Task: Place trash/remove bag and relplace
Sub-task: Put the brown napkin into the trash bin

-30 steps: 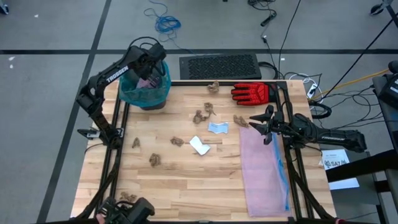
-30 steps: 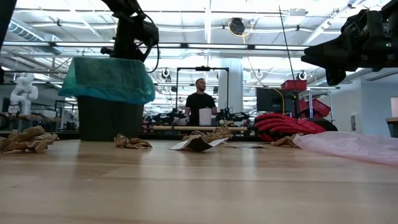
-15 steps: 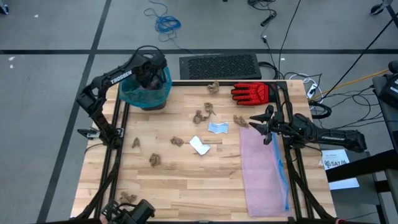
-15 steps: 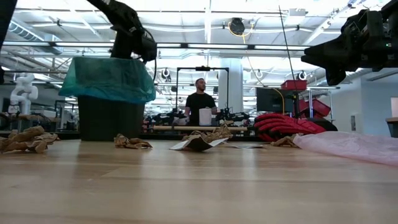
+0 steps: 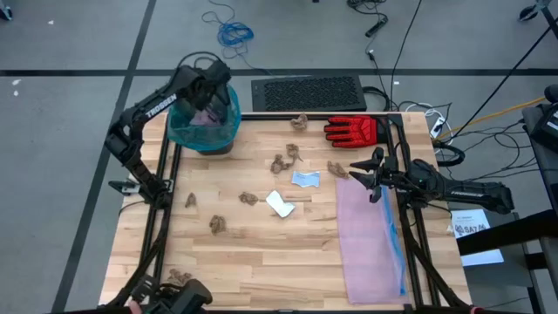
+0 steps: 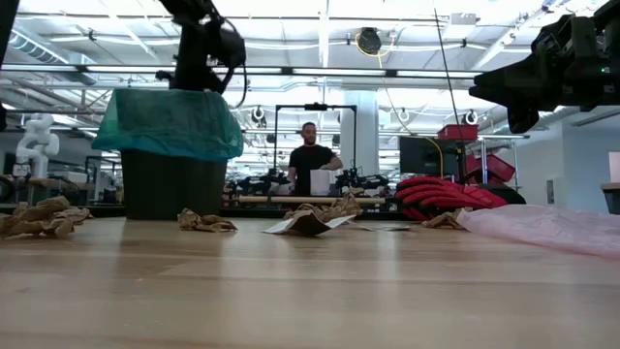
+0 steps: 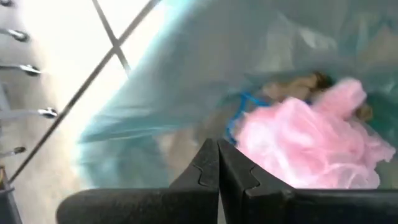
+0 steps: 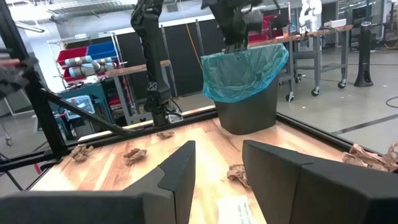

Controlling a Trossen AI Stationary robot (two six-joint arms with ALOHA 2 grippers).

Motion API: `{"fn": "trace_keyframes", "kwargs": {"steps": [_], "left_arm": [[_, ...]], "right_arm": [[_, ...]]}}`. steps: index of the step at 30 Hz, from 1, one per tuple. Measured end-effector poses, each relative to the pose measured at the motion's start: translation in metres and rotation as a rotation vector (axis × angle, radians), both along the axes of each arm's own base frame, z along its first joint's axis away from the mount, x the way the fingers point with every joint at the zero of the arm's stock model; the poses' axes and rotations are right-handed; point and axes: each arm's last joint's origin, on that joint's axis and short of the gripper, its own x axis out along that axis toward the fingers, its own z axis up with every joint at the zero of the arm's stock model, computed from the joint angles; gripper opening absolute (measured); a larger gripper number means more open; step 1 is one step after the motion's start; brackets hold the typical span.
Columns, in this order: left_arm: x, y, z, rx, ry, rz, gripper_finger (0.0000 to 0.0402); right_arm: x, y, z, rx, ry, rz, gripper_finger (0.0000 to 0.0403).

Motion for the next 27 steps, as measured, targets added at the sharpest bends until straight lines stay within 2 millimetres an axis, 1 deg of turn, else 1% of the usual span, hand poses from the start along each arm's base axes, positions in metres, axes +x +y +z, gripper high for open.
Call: {"fn": "trace_keyframes", "kwargs": {"steps": [5,8,11,14,17,20,24,27], "left_arm": [[-0.002,-0.002,0.038,0.091,-0.018,-0.008,0.0],[0.002,-0.008,0.062,0.158,-0.077,-0.028,0.0],[0.014,-0.015,0.077,0.161,-0.229,-0.115,0.0],[0.033,-0.02,0.082,0.095,-0.438,-0.285,0.0],[0.057,-0.026,0.081,0.062,-0.568,-0.435,0.0],[0.086,-0.03,0.071,0.06,-0.566,-0.552,0.0002],[0.125,-0.037,0.043,0.006,-0.498,-0.692,0.0028],[0.153,-0.041,0.012,-0.07,-0.428,-0.757,0.0064]], "right_arm": [[0.0,0.0,0.0,0.0,0.0,0.0,0.0128],[0.0,0.0,0.0,0.001,0.0,0.0,0.0128],[0.0,0.0,0.0,0.001,0.001,0.0,0.0128],[0.0,0.0,0.0,0.0,0.001,0.0,0.0128],[0.0,0.0,0.0,0.001,0.001,0.0,0.0128],[0.0,0.0,0.0,0.001,0.001,0.0,0.0128],[0.0,0.0,0.0,0.001,0.001,0.0,0.0128],[0.0,0.0,0.0,0.001,0.001,0.001,0.0128]]}}
